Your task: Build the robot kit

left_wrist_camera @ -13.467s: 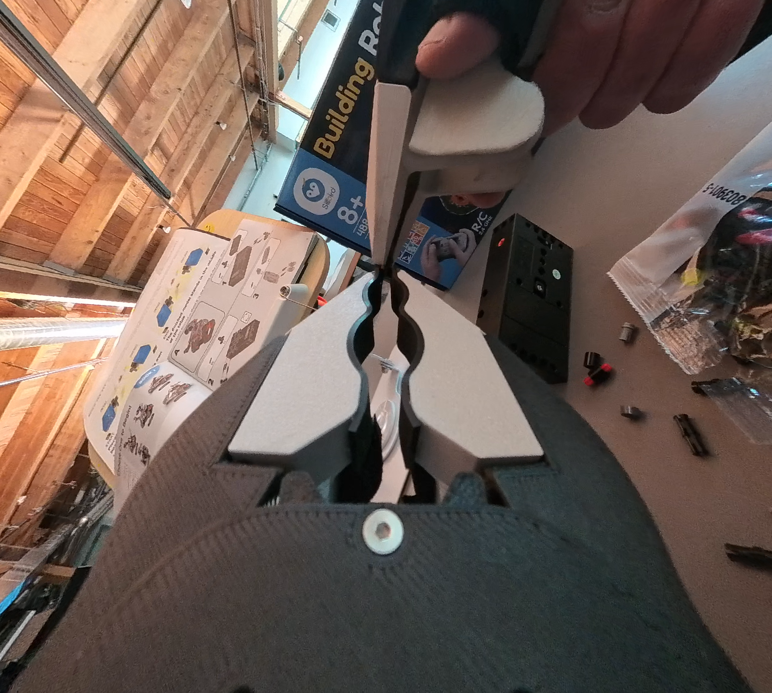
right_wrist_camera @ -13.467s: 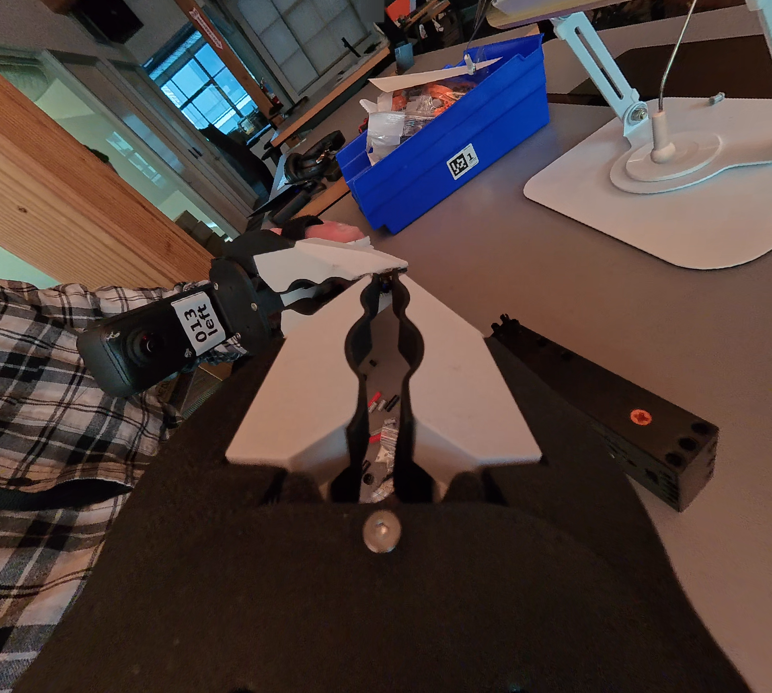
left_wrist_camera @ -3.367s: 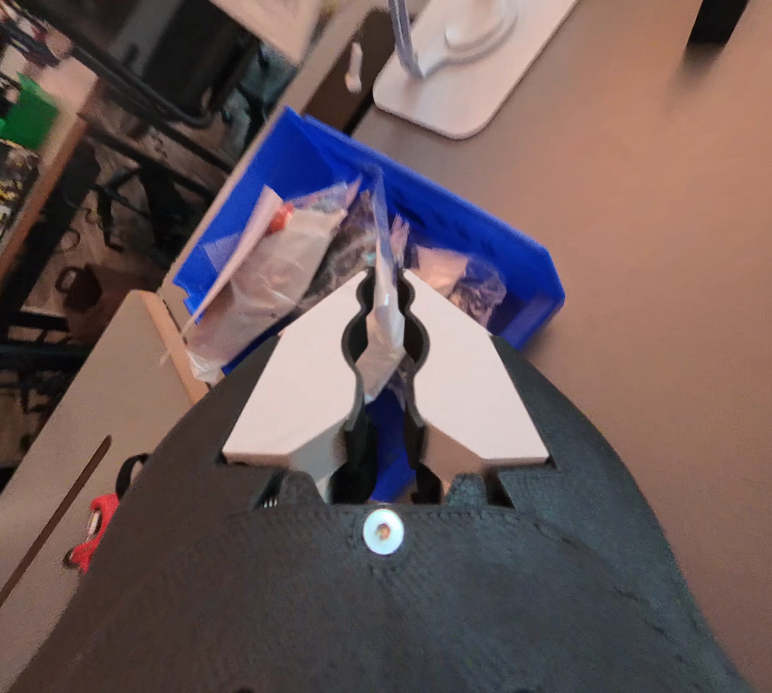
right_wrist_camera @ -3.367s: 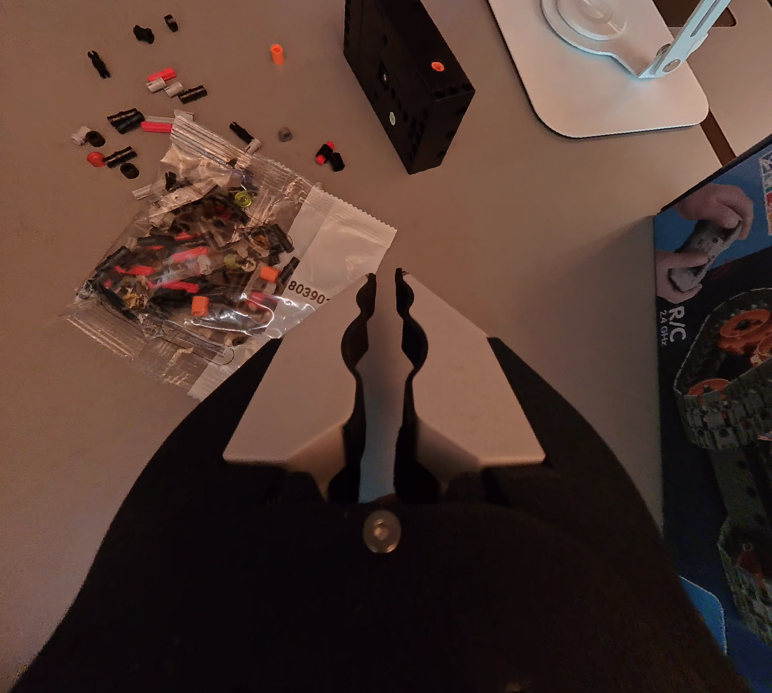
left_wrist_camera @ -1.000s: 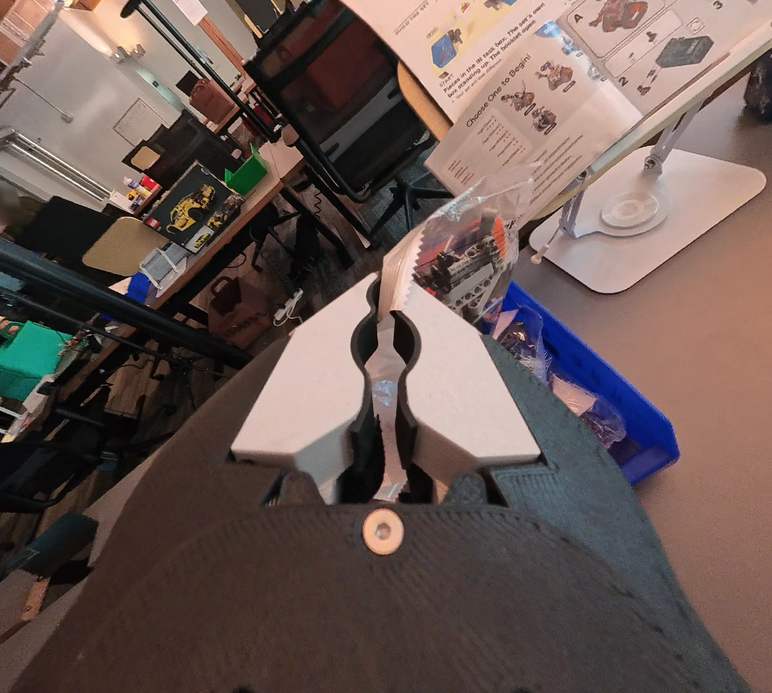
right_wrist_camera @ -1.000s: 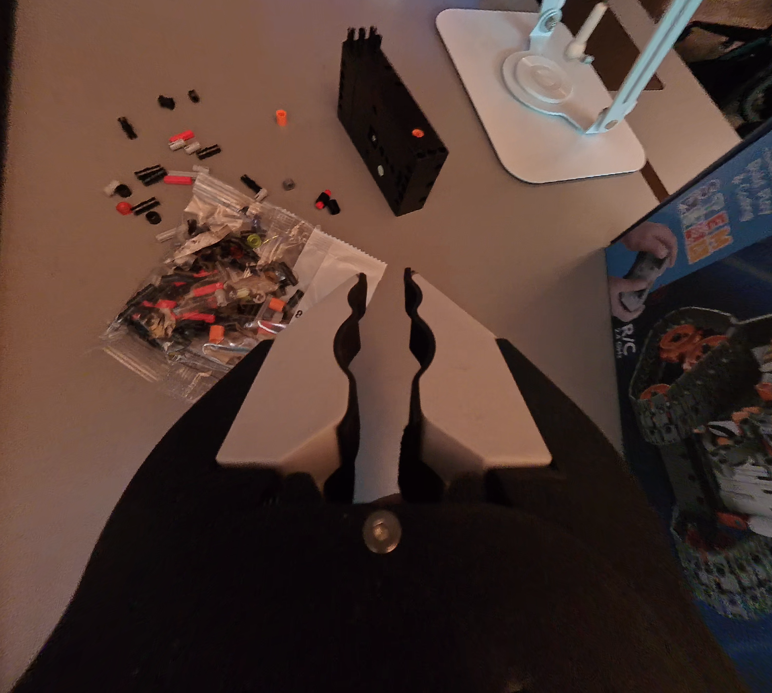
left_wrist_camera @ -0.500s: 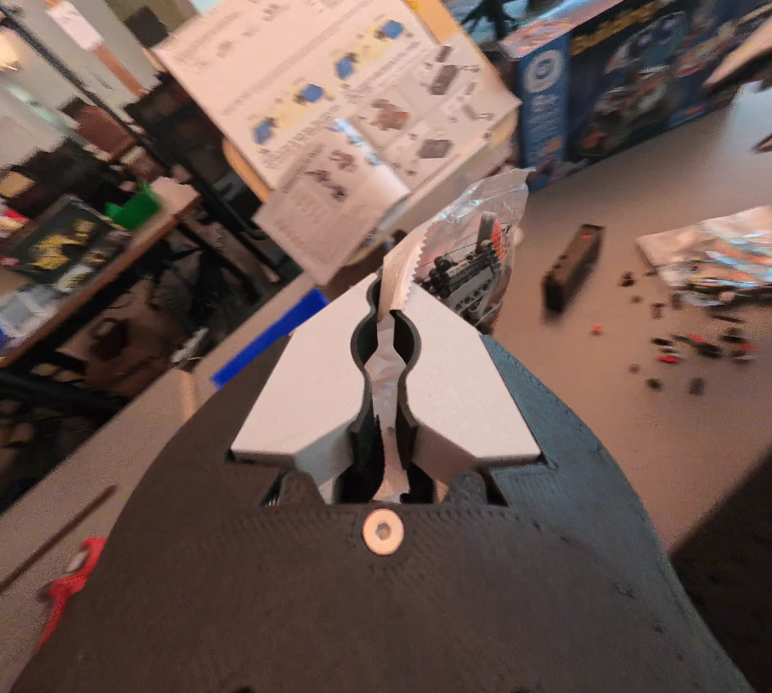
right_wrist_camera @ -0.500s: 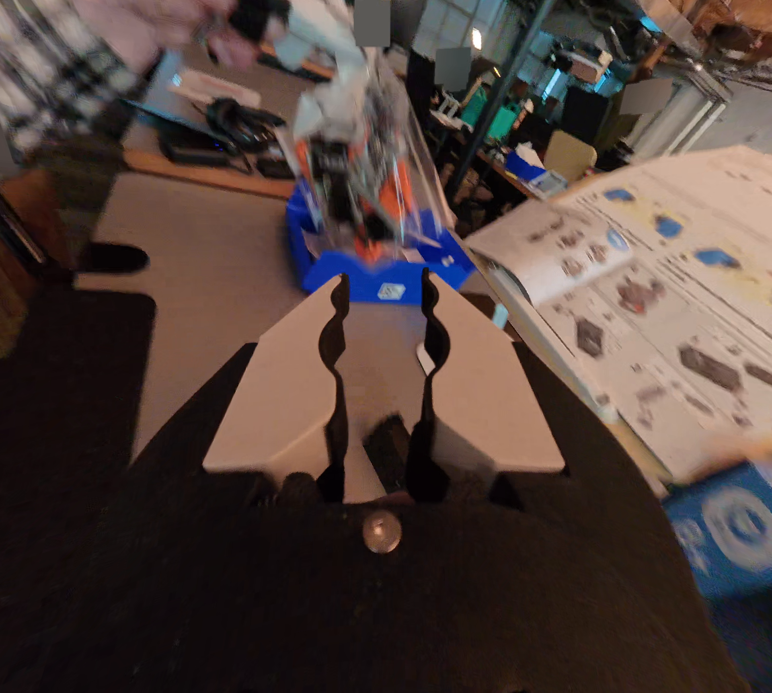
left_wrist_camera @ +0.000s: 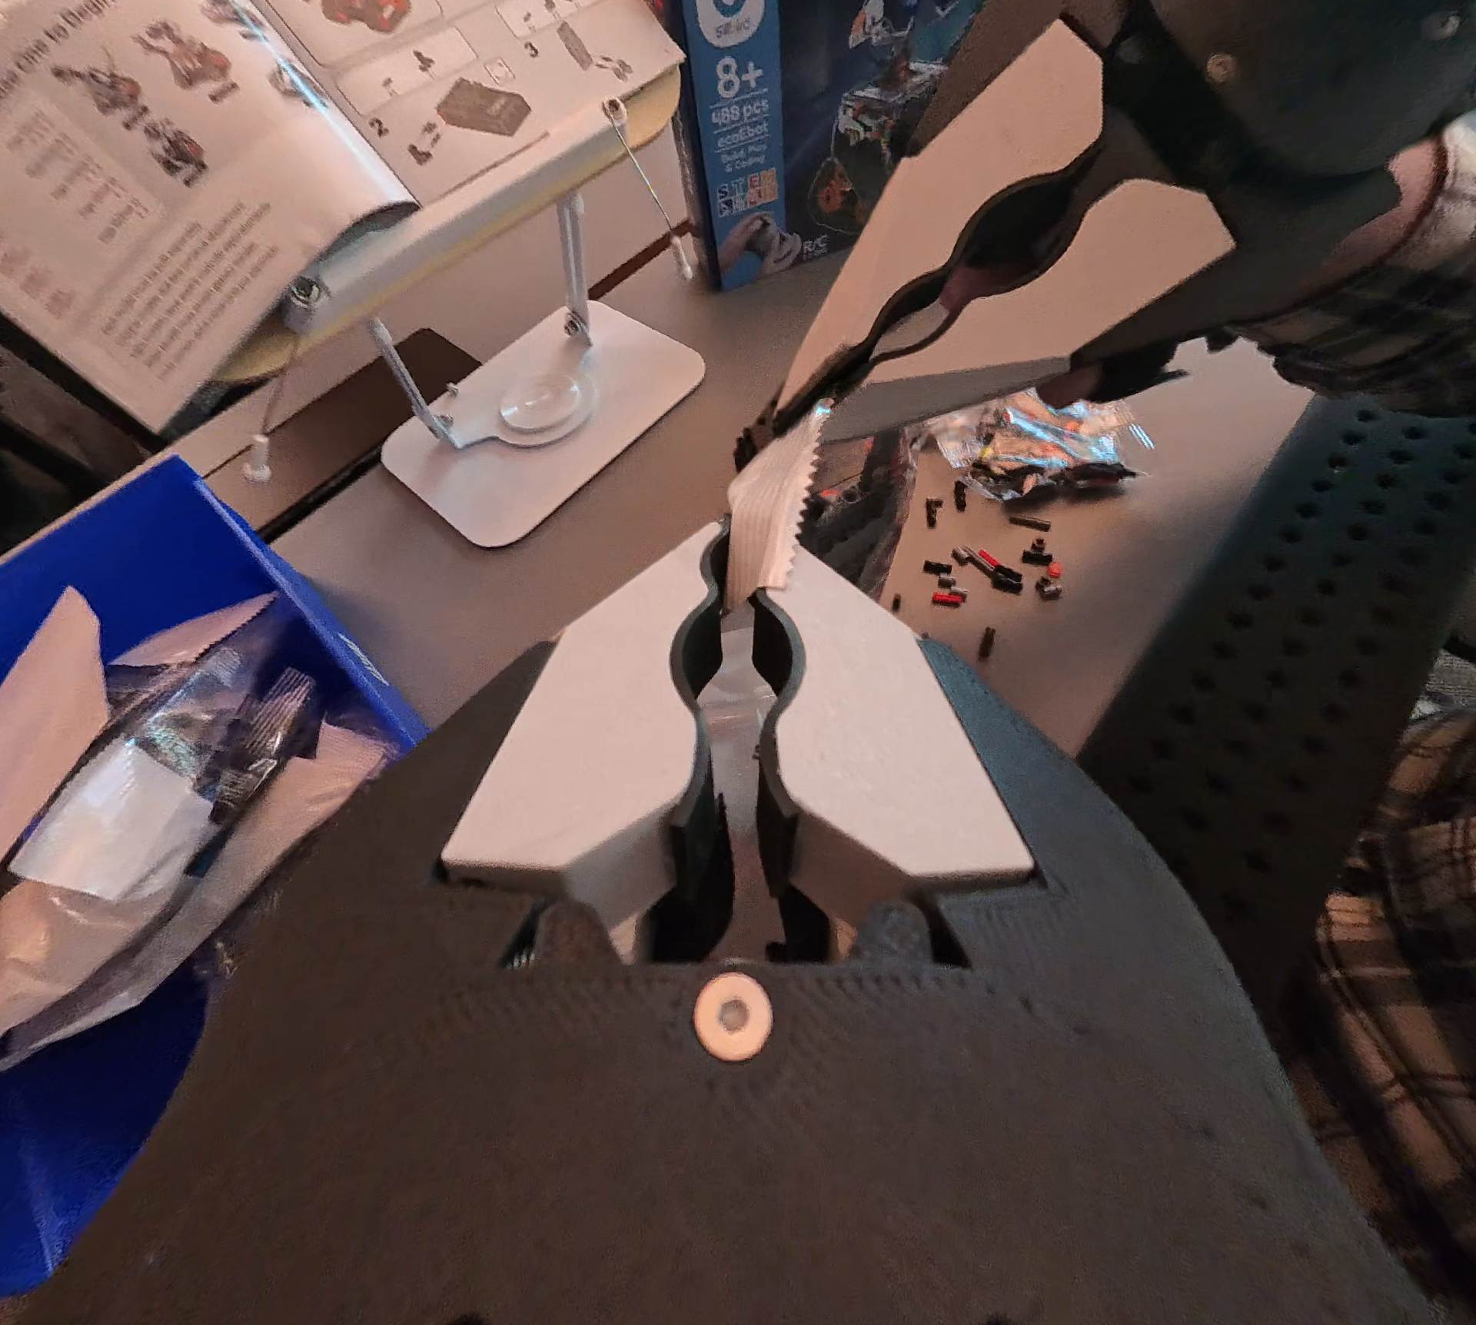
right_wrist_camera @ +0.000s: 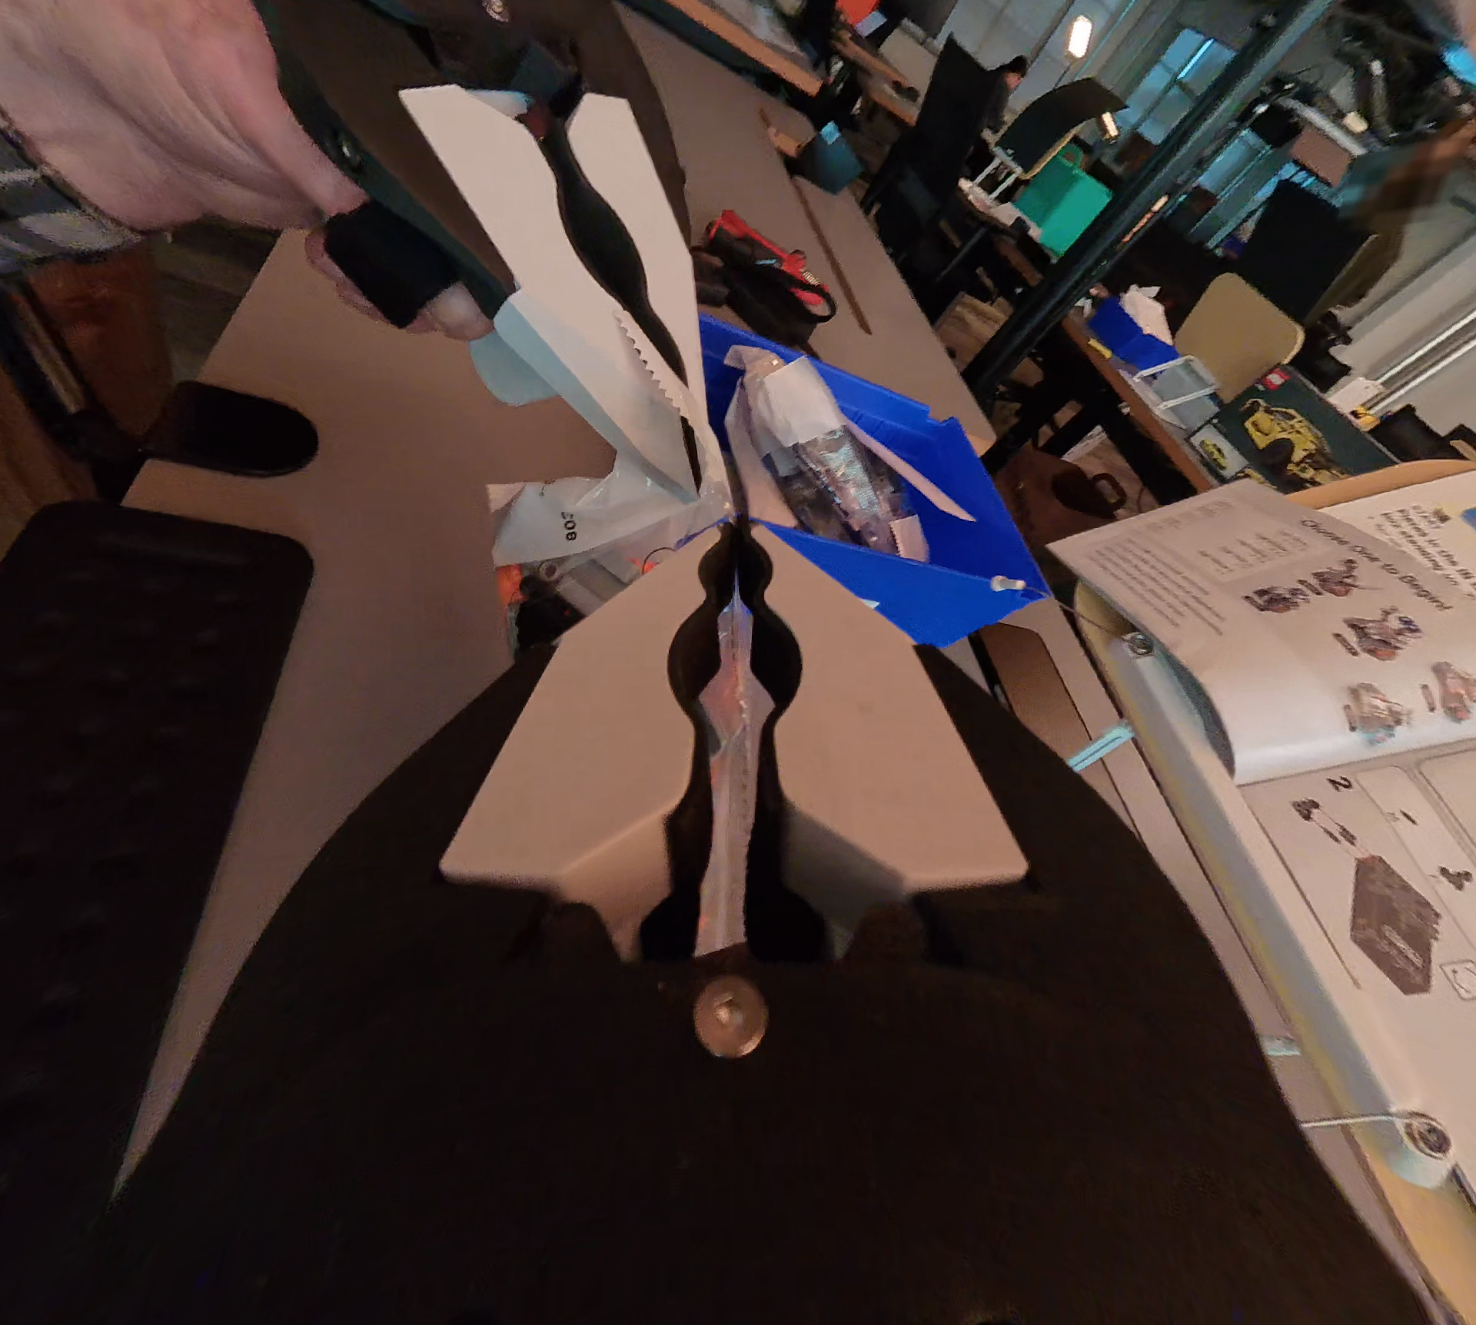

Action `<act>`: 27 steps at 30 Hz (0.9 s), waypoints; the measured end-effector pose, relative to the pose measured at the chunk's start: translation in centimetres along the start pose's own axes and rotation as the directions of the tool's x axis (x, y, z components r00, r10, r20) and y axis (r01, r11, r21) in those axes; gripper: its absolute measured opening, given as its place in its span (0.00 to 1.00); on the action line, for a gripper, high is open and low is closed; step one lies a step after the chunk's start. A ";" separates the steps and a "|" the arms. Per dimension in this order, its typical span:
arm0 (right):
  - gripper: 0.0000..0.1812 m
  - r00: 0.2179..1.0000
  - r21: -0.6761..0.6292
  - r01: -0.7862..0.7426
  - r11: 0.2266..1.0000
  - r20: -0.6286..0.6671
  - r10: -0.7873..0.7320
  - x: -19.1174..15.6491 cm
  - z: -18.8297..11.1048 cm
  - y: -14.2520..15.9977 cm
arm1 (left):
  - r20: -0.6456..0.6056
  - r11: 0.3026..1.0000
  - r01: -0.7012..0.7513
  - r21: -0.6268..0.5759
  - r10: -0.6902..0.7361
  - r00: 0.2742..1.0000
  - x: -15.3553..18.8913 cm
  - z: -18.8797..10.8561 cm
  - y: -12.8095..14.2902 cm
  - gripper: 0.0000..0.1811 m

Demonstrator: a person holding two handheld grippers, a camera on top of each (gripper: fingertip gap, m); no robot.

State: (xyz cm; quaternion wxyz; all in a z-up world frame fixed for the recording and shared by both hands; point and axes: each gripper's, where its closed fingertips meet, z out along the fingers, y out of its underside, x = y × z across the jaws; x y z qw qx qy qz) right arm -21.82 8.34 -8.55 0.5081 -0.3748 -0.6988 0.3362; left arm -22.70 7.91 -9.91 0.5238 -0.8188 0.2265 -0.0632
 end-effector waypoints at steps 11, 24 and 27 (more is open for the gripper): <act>0.00 0.974 -0.126 -0.140 0.982 0.163 0.159 -2.1 2.1 2.3 | 0.067 0.979 -0.194 0.058 0.191 0.979 0.6 -0.6 0.6 0.00; 0.00 0.997 -0.068 0.060 0.996 0.046 -0.057 -2.0 3.8 0.6 | 0.033 0.993 -0.071 0.090 0.069 0.997 -0.6 -1.2 1.3 0.00; 0.00 0.995 -0.078 0.095 0.992 -0.006 -0.096 -1.6 4.1 0.6 | 0.041 0.995 -0.032 0.099 0.028 0.999 -1.2 -1.1 1.2 0.00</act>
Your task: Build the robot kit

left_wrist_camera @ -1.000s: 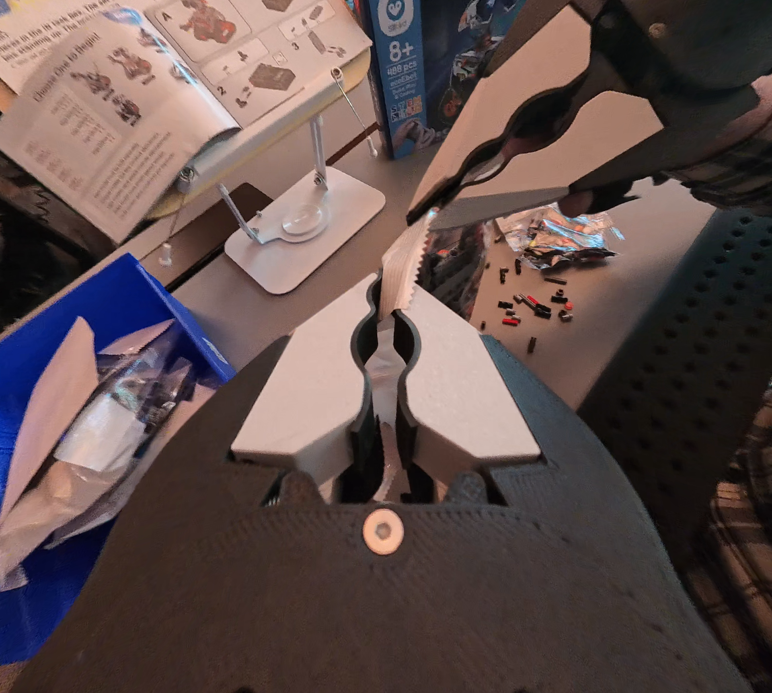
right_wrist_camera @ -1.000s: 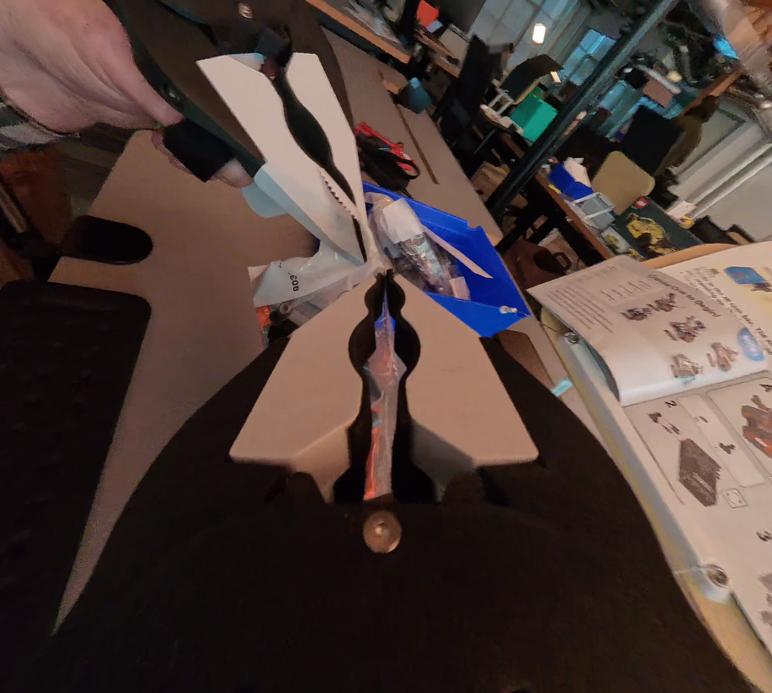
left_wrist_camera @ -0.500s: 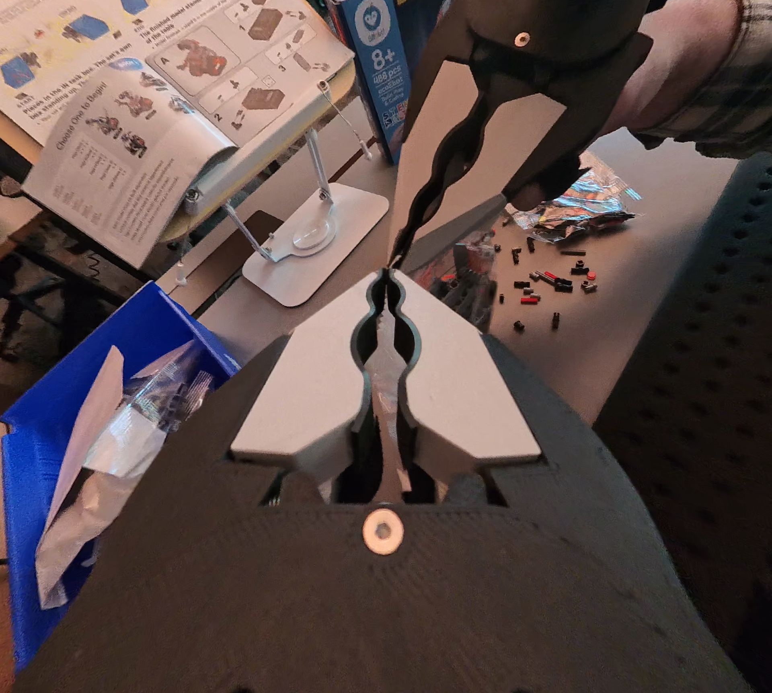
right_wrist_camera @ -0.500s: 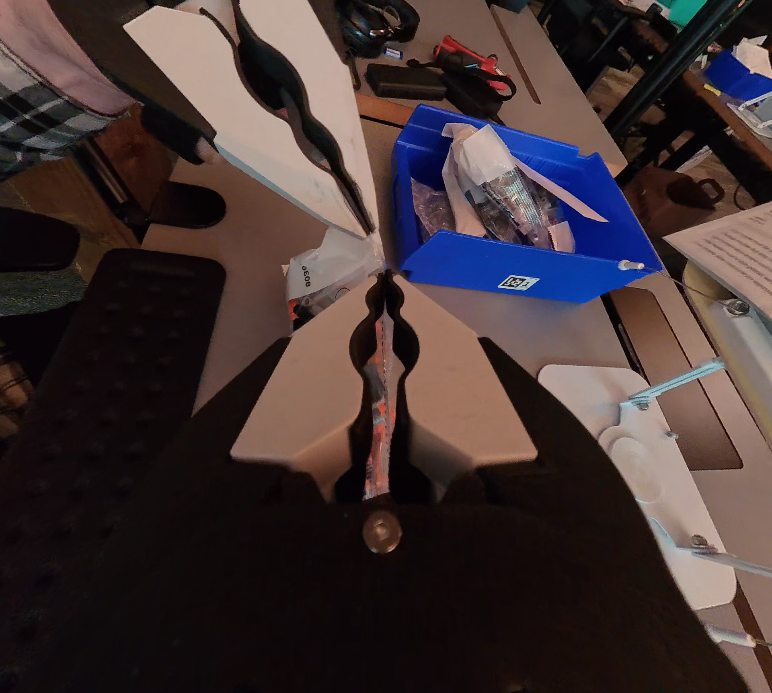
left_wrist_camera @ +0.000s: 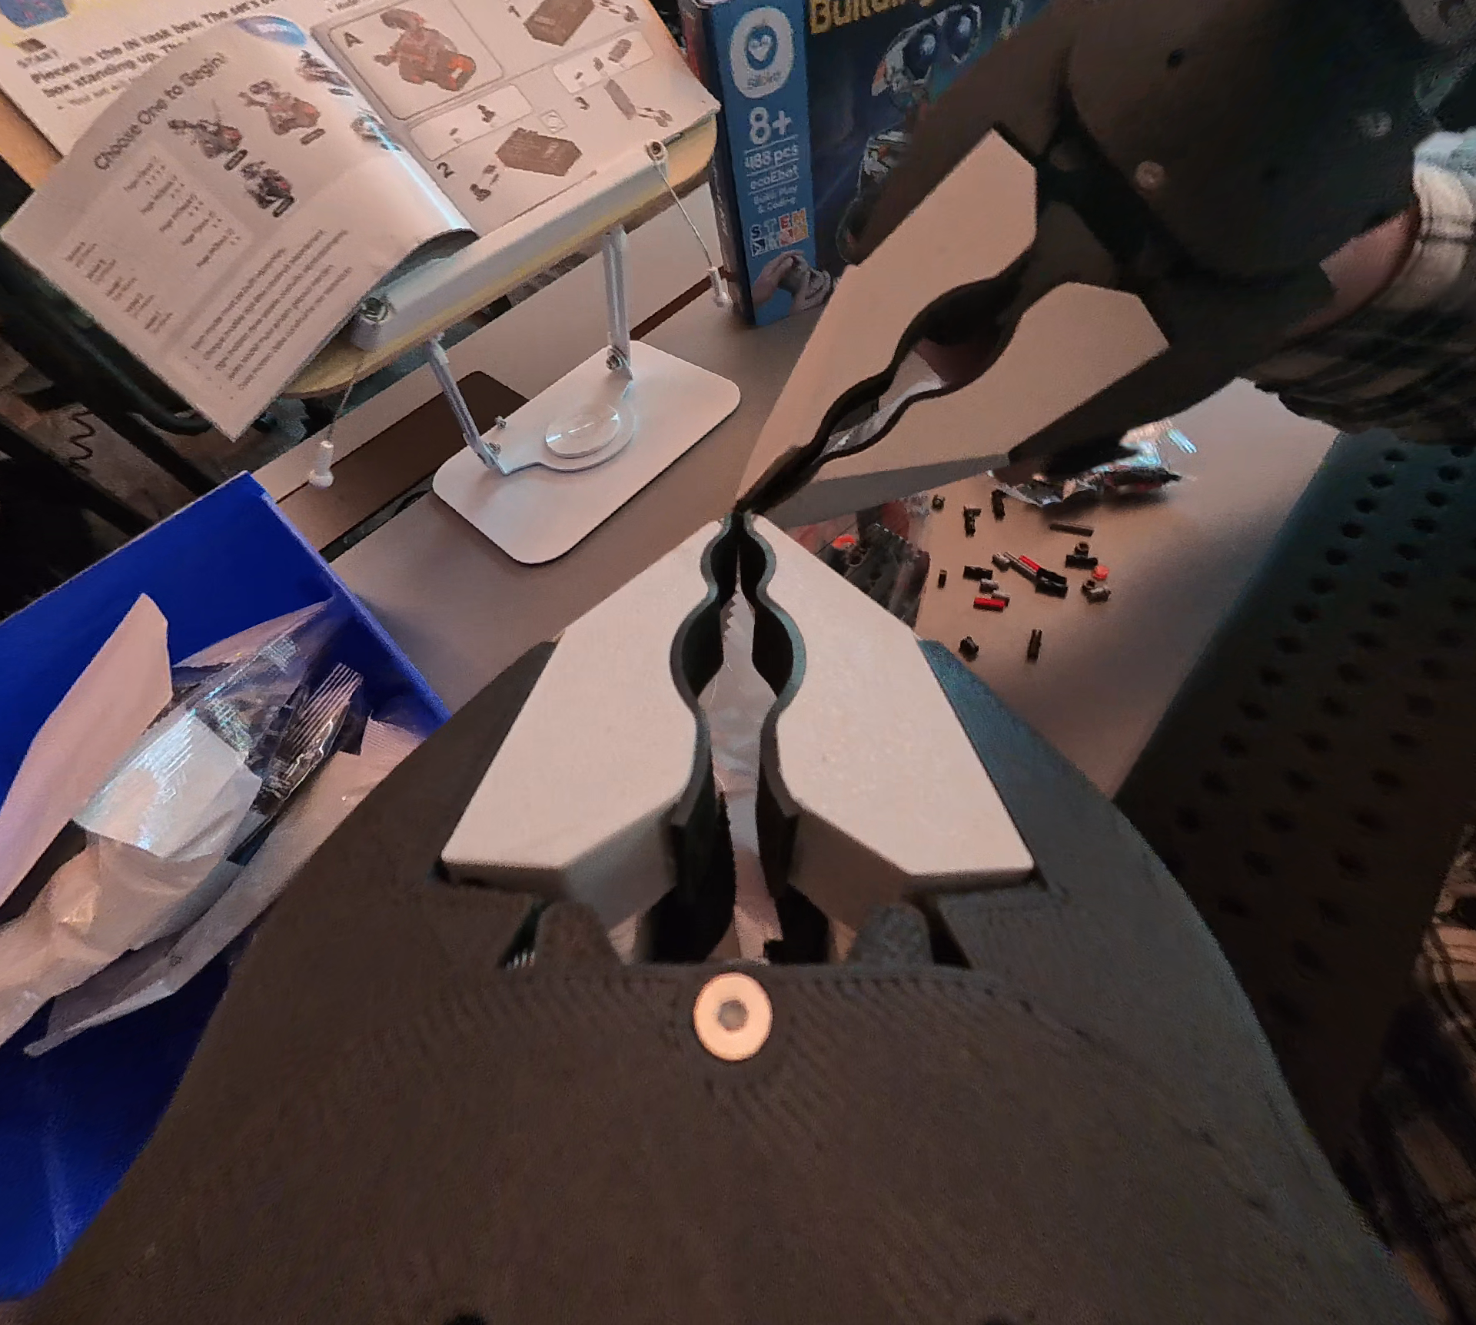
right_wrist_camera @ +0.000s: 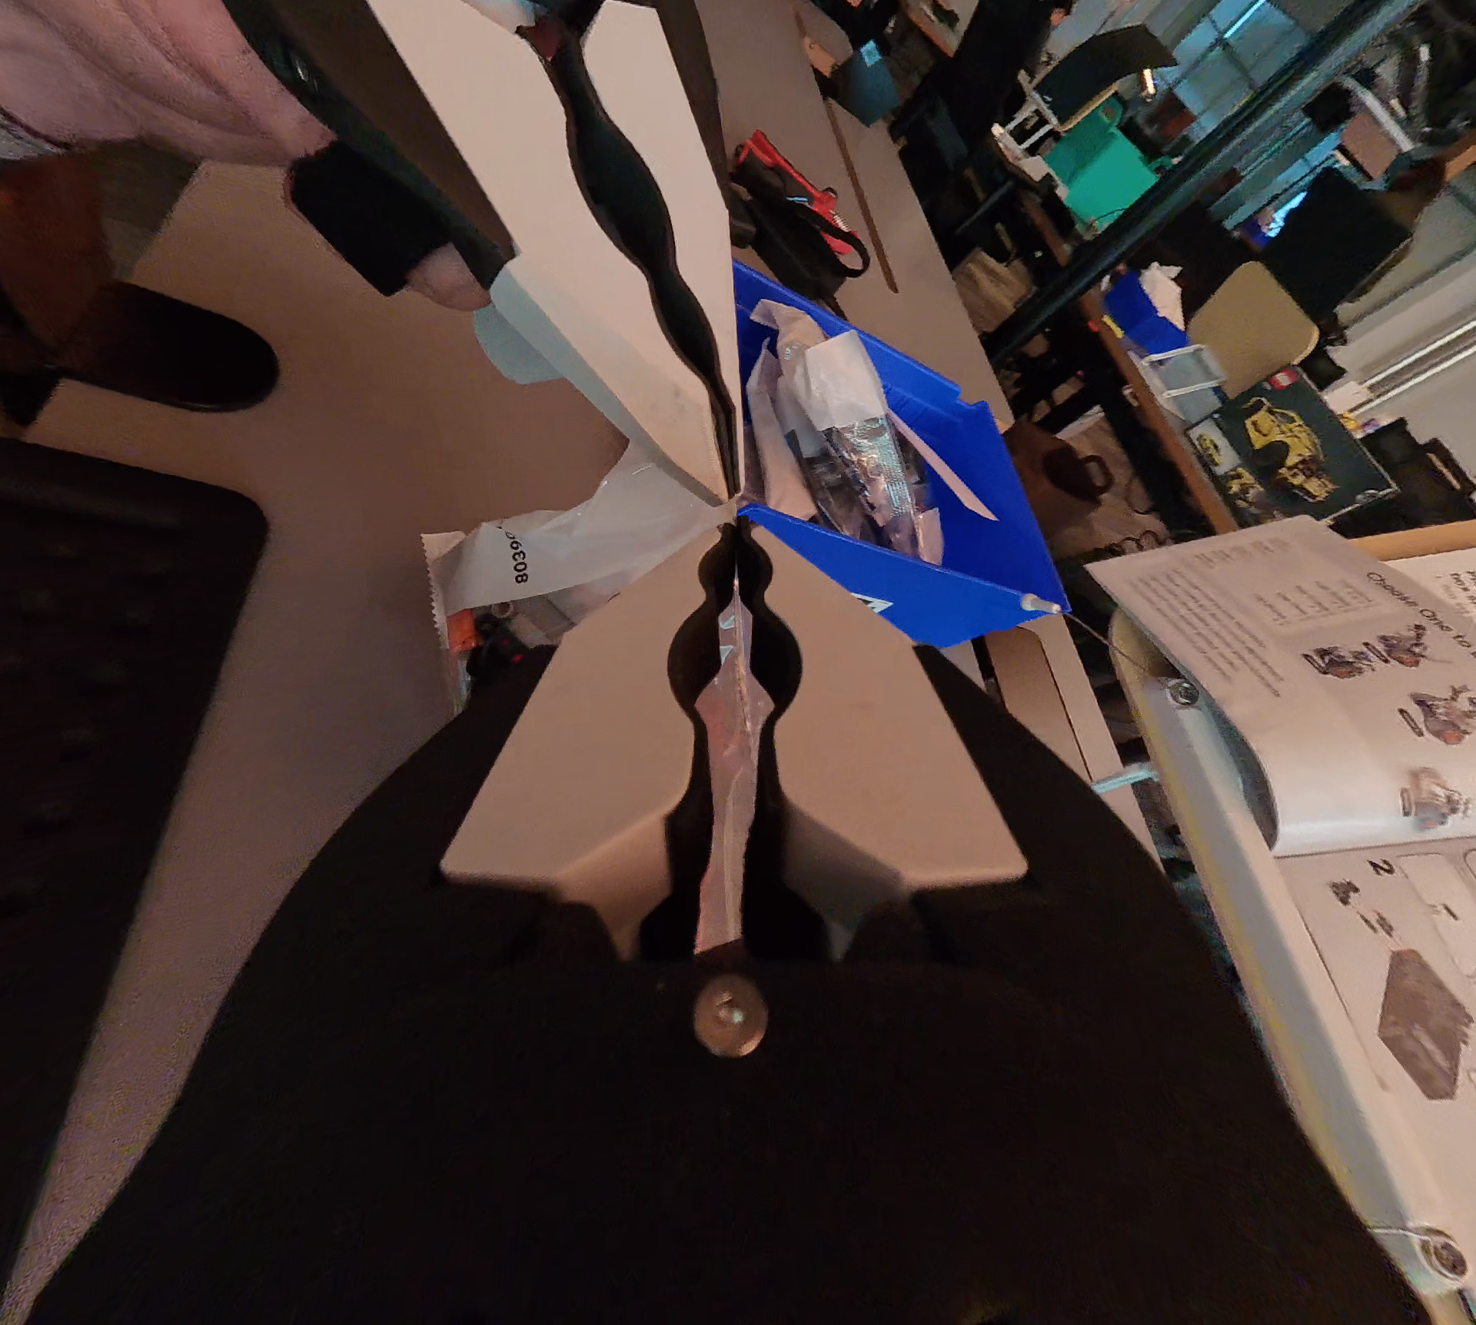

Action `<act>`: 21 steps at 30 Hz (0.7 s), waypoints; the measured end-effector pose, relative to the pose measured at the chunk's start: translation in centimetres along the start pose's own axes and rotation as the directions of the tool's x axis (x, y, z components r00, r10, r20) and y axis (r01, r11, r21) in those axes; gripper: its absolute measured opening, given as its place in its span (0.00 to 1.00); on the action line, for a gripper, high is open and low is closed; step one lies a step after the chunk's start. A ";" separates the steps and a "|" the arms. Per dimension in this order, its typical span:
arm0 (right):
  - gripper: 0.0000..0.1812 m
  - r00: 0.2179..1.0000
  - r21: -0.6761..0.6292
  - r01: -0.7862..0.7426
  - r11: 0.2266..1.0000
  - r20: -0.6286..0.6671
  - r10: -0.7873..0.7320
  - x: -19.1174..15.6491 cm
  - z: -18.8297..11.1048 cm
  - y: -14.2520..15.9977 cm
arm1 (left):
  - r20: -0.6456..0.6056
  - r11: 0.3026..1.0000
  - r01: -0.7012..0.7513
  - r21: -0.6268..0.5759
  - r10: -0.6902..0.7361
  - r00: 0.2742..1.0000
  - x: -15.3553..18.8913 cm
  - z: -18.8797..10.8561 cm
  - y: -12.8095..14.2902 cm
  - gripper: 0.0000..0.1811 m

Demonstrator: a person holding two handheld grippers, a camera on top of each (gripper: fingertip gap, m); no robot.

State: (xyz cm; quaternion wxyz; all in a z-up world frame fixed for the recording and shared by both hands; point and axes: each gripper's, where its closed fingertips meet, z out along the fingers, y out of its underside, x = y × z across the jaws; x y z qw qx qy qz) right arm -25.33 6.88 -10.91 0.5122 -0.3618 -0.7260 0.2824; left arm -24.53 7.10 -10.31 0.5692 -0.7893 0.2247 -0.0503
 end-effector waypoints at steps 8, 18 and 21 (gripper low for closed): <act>0.00 0.937 -0.142 0.222 0.965 -0.243 -0.251 1.3 2.9 1.7 | 0.103 0.972 0.227 0.062 -0.232 0.967 -3.3 1.9 1.5 0.00; 0.00 0.910 -0.195 0.322 0.927 -0.207 -0.359 -3.0 7.0 4.1 | 0.472 0.951 0.307 -0.022 -0.261 0.842 -8.9 4.2 9.5 0.00; 0.00 0.929 -0.215 0.303 0.928 -0.149 -0.338 -5.0 8.4 6.4 | 0.401 0.942 0.331 -0.059 -0.281 0.872 -6.9 4.7 10.0 0.00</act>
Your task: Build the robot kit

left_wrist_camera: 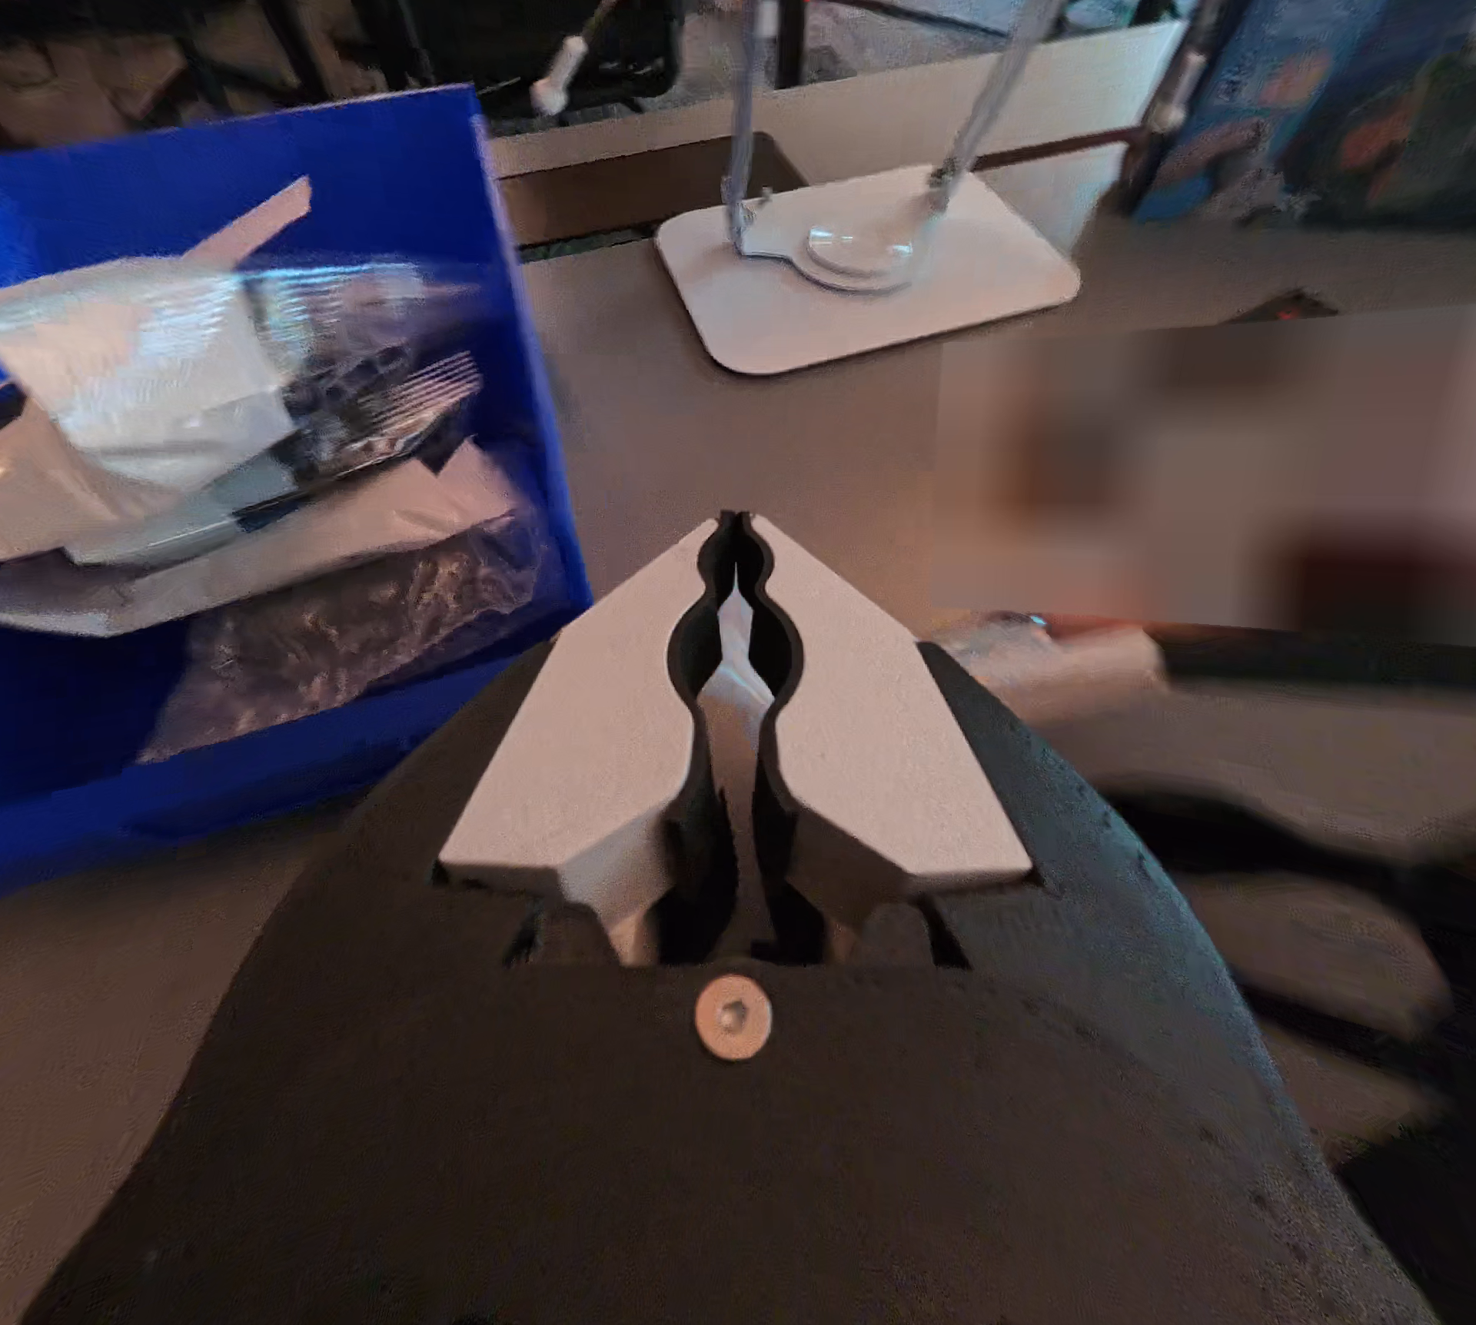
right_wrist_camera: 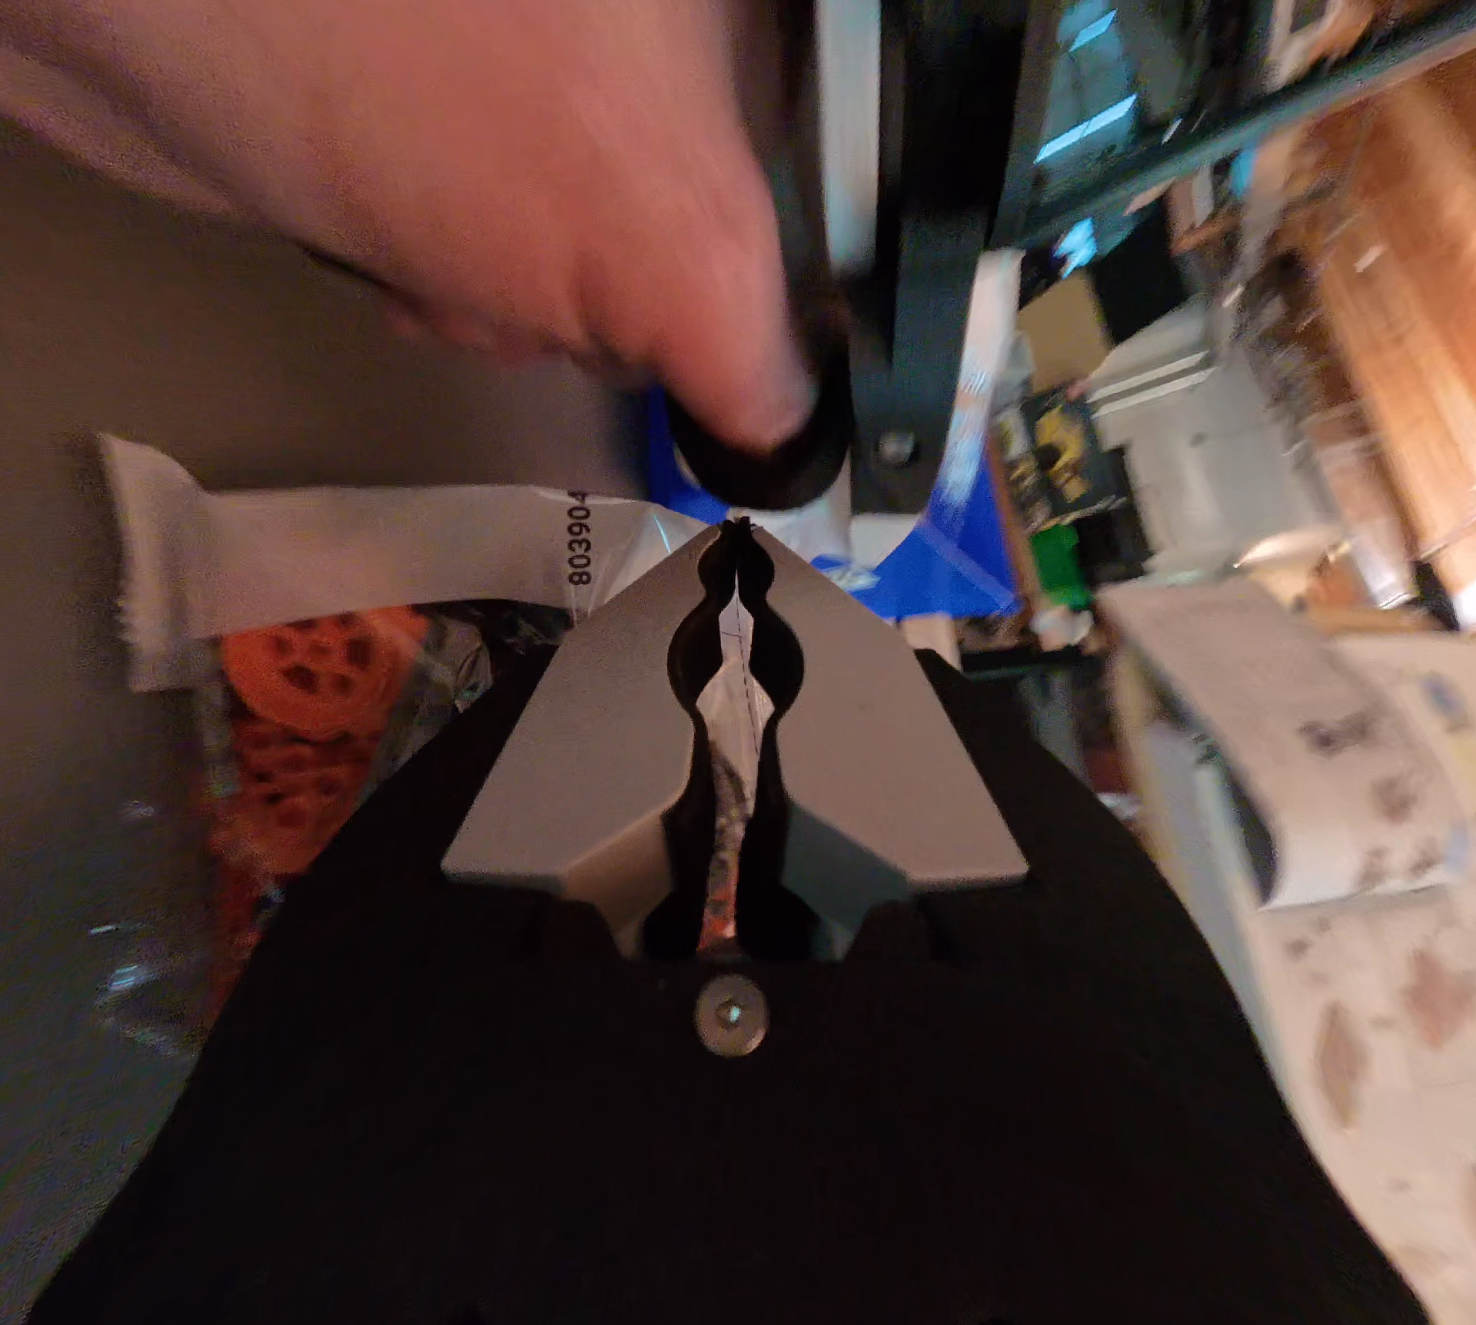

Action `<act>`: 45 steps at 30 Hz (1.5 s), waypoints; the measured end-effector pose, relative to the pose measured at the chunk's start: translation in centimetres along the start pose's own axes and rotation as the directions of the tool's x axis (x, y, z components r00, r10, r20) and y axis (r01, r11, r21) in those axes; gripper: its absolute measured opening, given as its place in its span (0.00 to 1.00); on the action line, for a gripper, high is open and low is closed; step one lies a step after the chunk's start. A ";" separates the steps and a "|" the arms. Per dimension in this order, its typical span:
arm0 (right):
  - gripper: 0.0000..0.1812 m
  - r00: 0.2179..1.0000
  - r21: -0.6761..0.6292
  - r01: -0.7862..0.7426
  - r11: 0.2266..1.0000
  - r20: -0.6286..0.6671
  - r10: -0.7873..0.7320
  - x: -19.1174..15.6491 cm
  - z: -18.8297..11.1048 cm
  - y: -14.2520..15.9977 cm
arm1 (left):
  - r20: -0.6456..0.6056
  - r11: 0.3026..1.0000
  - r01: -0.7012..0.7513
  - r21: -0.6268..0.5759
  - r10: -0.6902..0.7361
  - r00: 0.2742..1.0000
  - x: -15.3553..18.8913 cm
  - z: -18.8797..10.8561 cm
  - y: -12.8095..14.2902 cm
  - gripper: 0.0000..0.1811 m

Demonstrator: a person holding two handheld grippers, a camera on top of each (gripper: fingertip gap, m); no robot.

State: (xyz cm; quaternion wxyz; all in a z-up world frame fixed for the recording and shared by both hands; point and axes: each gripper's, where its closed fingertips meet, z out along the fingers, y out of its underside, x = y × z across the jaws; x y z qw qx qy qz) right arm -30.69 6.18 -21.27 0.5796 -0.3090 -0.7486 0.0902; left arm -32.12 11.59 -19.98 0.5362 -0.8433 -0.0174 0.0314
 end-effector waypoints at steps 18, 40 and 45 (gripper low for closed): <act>0.00 0.991 0.162 -0.134 0.978 0.033 0.130 1.5 -6.8 0.6 | 0.082 0.996 0.078 0.046 -0.081 0.993 -4.8 -1.5 2.3 0.00; 0.00 0.986 0.314 -0.166 0.935 0.032 0.164 3.4 -11.7 -1.4 | 0.160 0.960 -0.140 0.243 0.103 0.982 -5.1 -8.9 -4.3 0.00; 0.00 0.996 0.313 -0.072 0.947 0.079 0.050 0.1 -12.6 -1.4 | 0.229 0.909 -0.269 0.320 0.201 0.952 -3.0 -11.9 -5.7 0.00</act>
